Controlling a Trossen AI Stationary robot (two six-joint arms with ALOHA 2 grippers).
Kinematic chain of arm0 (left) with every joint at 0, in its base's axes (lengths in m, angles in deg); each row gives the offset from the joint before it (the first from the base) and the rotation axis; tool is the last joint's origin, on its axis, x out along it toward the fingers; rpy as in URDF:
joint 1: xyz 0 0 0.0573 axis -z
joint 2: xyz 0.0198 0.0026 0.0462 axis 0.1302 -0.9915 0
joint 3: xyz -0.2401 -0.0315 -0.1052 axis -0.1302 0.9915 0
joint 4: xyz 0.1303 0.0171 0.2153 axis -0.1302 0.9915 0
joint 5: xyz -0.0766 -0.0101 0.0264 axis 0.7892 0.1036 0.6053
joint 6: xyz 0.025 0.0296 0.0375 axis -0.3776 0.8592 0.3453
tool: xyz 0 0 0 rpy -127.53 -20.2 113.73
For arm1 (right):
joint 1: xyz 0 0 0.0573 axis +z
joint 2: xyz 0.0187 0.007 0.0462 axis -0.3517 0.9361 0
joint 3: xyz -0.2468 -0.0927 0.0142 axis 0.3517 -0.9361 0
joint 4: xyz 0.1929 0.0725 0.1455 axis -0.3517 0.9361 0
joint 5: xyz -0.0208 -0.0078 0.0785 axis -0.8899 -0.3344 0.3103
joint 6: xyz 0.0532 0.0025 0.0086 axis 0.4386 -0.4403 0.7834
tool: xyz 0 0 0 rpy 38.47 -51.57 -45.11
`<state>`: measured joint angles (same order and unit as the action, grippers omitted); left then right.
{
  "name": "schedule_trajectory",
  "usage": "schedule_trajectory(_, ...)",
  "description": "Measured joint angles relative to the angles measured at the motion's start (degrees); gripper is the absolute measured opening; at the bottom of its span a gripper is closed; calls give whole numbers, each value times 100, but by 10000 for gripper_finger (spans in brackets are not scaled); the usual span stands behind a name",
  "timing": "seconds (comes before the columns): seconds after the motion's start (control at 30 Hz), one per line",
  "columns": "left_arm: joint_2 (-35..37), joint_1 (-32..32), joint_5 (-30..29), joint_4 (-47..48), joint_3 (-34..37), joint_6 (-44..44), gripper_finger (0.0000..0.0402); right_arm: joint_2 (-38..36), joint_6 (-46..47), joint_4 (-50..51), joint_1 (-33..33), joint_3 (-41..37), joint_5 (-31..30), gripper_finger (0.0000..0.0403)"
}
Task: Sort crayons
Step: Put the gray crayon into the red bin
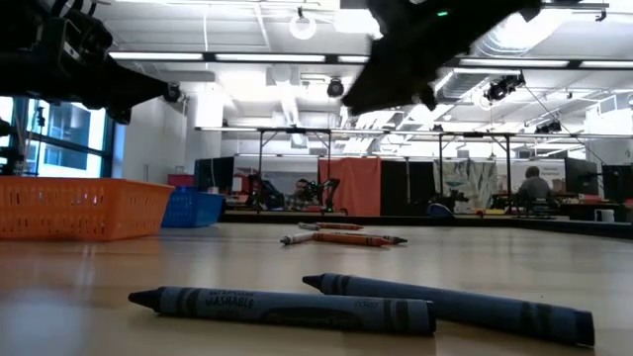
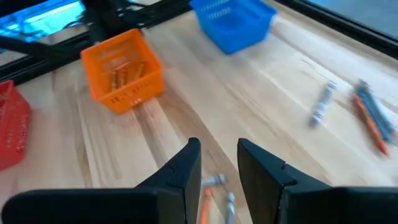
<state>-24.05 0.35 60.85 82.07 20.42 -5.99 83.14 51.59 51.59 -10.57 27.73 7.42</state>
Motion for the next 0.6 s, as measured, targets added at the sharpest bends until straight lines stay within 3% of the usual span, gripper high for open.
schedule_trajectory(0.3,0,0,4,0,1,-1,1,-798,564,118,355,-588,-761,99)
schedule_trajectory(0.6,-2,0,-24,-97,-1,2,1,-787,727,125,555,-594,-787,99)
